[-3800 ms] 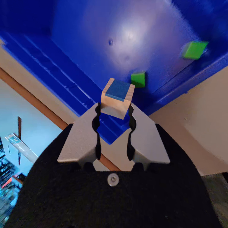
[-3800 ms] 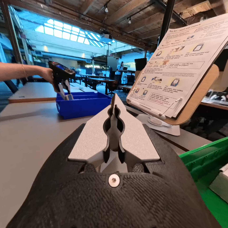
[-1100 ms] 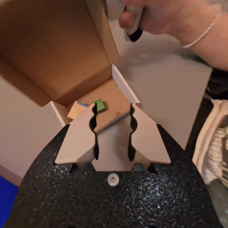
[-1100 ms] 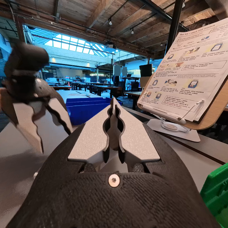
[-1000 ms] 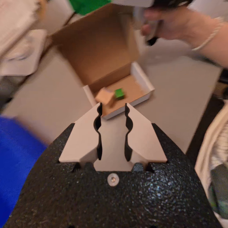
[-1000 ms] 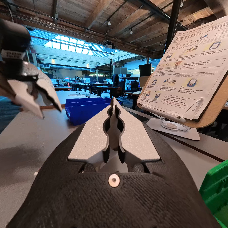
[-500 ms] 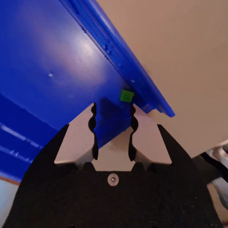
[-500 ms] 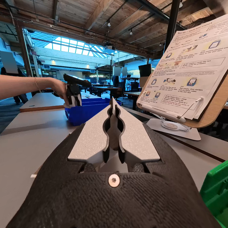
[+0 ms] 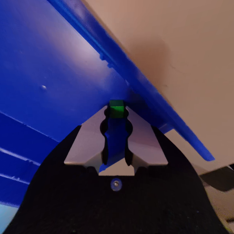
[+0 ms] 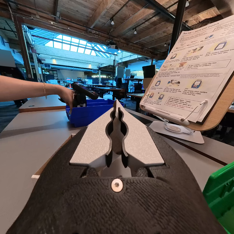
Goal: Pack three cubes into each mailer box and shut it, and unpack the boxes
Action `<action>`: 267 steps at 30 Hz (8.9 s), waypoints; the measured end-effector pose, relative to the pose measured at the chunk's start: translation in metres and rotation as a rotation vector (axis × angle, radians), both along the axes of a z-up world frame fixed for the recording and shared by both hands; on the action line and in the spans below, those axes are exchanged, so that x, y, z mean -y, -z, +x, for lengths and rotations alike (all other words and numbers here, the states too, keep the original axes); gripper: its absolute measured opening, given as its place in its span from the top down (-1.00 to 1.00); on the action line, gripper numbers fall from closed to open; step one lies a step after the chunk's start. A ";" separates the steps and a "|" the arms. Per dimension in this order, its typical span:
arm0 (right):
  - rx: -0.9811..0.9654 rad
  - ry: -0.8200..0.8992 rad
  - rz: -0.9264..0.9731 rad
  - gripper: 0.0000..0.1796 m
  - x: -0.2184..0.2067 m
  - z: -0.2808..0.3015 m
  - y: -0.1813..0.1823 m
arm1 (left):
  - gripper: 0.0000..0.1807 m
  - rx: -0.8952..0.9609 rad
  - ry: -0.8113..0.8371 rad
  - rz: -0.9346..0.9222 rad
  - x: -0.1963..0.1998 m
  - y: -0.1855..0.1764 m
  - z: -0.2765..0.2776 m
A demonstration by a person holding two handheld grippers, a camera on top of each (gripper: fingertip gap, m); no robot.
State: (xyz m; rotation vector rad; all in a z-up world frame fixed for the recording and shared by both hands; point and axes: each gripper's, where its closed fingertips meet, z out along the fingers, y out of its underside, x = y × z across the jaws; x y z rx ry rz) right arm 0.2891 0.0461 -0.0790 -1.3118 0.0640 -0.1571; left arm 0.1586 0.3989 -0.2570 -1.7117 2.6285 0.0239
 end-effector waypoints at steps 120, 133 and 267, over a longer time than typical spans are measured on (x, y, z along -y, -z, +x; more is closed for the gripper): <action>0.029 0.635 -0.487 0.57 0.032 -0.076 0.086 | 0.64 1.300 -0.336 -0.046 0.264 -0.069 -0.012; 0.557 0.866 -0.651 -0.01 0.050 -0.087 0.061 | 0.43 1.279 -0.223 -0.040 0.252 -0.070 -0.039; 0.378 0.194 -0.566 1.00 -0.017 -0.012 0.085 | 1.00 0.820 -0.161 -0.784 0.245 -0.054 0.052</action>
